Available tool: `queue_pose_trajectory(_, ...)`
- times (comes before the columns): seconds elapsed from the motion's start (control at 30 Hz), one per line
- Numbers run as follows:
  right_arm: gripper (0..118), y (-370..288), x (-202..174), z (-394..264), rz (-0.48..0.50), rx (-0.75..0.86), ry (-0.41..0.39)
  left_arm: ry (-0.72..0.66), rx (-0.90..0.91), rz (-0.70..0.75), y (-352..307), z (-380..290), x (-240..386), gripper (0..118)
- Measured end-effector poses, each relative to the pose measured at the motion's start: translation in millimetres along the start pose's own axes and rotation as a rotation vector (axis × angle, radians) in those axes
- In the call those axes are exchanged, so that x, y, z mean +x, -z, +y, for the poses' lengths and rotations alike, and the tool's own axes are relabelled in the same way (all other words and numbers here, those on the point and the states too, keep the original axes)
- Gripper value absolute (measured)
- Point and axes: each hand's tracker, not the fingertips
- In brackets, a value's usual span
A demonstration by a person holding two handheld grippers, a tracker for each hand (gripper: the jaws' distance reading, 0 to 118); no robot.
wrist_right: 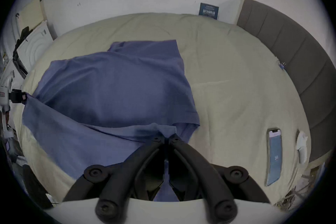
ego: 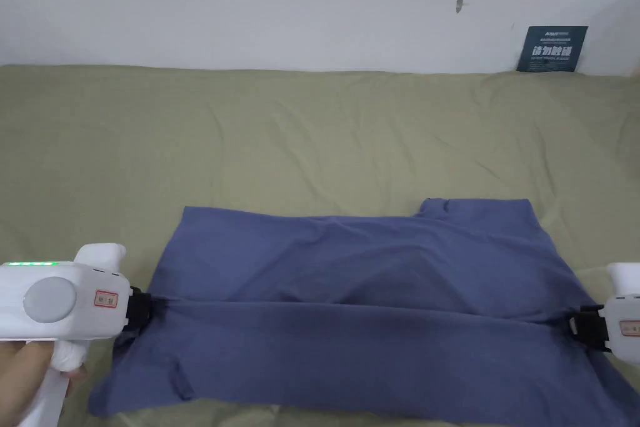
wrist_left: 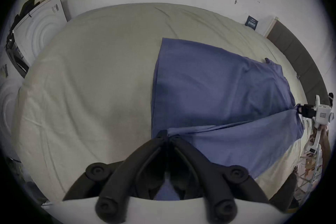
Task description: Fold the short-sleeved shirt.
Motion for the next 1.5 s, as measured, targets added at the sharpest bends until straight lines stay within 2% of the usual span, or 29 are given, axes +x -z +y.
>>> queue_pose_trajectory(0.03, 110, 1, 2, -2, 0.001, -0.001, 0.003, 0.000, 0.004, -0.003, -1, -2, 0, 80)
queue_pose_trajectory(0.07, 116, -1, 3, -5, 0.006, -0.011, 0.011, -0.001, 0.020, 0.010, -3, -6, 0, 110)
queue_pose_trajectory(0.1, 106, -5, 4, -10, 0.011, -0.009, 0.012, 0.002, 0.012, 0.024, -6, -9, 0, 115)
queue_pose_trajectory(0.13, 102, -14, 6, -13, 0.009, 0.084, 0.023, 0.001, 0.027, 0.050, -11, -13, -1, 115)
queue_pose_trajectory(0.2, 98, -28, 6, -25, 0.005, 0.032, 0.012, -0.001, 0.049, 0.048, -30, -20, -6, 113)
queue_pose_trajectory(0.23, 84, -36, 8, -32, -0.005, 0.049, 0.017, -0.013, 0.051, 0.039, -38, -25, -7, 107)
queue_pose_trajectory(0.3, 77, -62, 12, -43, -0.007, 0.081, 0.028, -0.045, 0.102, 0.052, -59, -38, -8, 103)
queue_pose_trajectory(0.33, 44, -72, 14, -49, -0.003, 0.092, 0.038, -0.039, 0.106, 0.049, -68, -44, -8, 77)
queue_pose_trajectory(0.37, 1, -79, 14, -55, -0.038, 0.112, 0.053, -0.035, 0.118, 0.047, -73, -50, -7, 31)
queue_pose_trajectory(0.4, 0, -87, 16, -60, -0.067, 0.165, 0.057, -0.030, 0.121, 0.057, -75, -57, -4, 0)
queue_pose_trajectory(0.53, 0, -107, 25, -73, -0.044, 0.160, 0.080, -0.063, 0.096, -0.020, -77, -79, -15, 0)
queue_pose_trajectory(0.57, 0, -107, 26, -83, -0.043, 0.162, 0.084, -0.065, 0.086, -0.038, -72, -78, -15, 4)
queue_pose_trajectory(0.6, 0, -108, 26, -86, -0.044, 0.159, 0.085, -0.060, 0.085, -0.035, -69, -81, -15, 36)
queue_pose_trajectory(0.63, 0, -109, 27, -89, -0.043, 0.156, 0.086, -0.058, 0.085, -0.024, -66, -83, -14, 78)
queue_pose_trajectory(0.67, 0, -108, 27, -93, -0.041, 0.150, 0.090, -0.054, 0.055, 0.000, -56, -85, -14, 113)
queue_pose_trajectory(0.7, 0, -106, 27, -96, -0.036, 0.141, 0.092, -0.051, 0.022, 0.007, -46, -85, -12, 118)
queue_pose_trajectory(0.8, 0, -100, 23, -105, -0.026, 0.119, 0.087, -0.074, -0.001, 0.008, -27, -85, -15, 118)
queue_pose_trajectory(0.87, 0, -95, 18, -107, -0.014, 0.099, 0.082, -0.069, -0.022, 0.038, -17, -84, -9, 109)
queue_pose_trajectory(0.93, 2, -90, 16, -108, -0.008, 0.087, 0.078, -0.027, -0.008, 0.067, -15, -84, -9, 8)
queue_pose_trajectory(0.97, 22, -87, 16, -107, 0.003, 0.084, 0.076, -0.014, 0.001, 0.075, -21, -83, -1, 4)
queue_pose_trajectory(1.0, 80, -85, 15, -105, 0.007, 0.081, 0.079, -0.039, 0.025, 0.027, -22, -83, -1, 4)
queue_pose_trajectory(1.03, 115, -83, 15, -103, 0.010, 0.074, 0.086, -0.041, 0.002, 0.043, -21, -76, 3, 4)
queue_pose_trajectory(1.17, 110, -90, 0, -93, 0.024, 0.062, 0.088, -0.016, 0.004, 0.046, -27, -74, 10, 4)
queue_pose_trajectory(1.3, 101, -9, 37, -91, -0.002, -0.014, 0.054, -0.043, 0.000, 0.031, -35, -72, 16, 4)
queue_pose_trajectory(1.33, 87, -1, 39, -91, -0.004, -0.035, 0.050, -0.040, 0.000, 0.032, -36, -71, 18, 4)
queue_pose_trajectory(1.4, 38, -16, 14, -88, 0.005, -0.034, 0.058, -0.030, 0.000, 0.037, -37, -73, 19, 4)
queue_pose_trajectory(1.43, 31, -18, 12, -88, 0.004, -0.034, 0.061, -0.025, -0.001, 0.040, -38, -72, 21, 4)
queue_pose_trajectory(1.47, 11, -23, 12, -86, 0.013, -0.032, 0.056, -0.018, -0.002, 0.042, -39, -71, 23, 4)
queue_pose_trajectory(1.5, 7, -29, 12, -84, 0.039, -0.018, 0.059, -0.015, 0.007, 0.052, -40, -73, 20, 4)
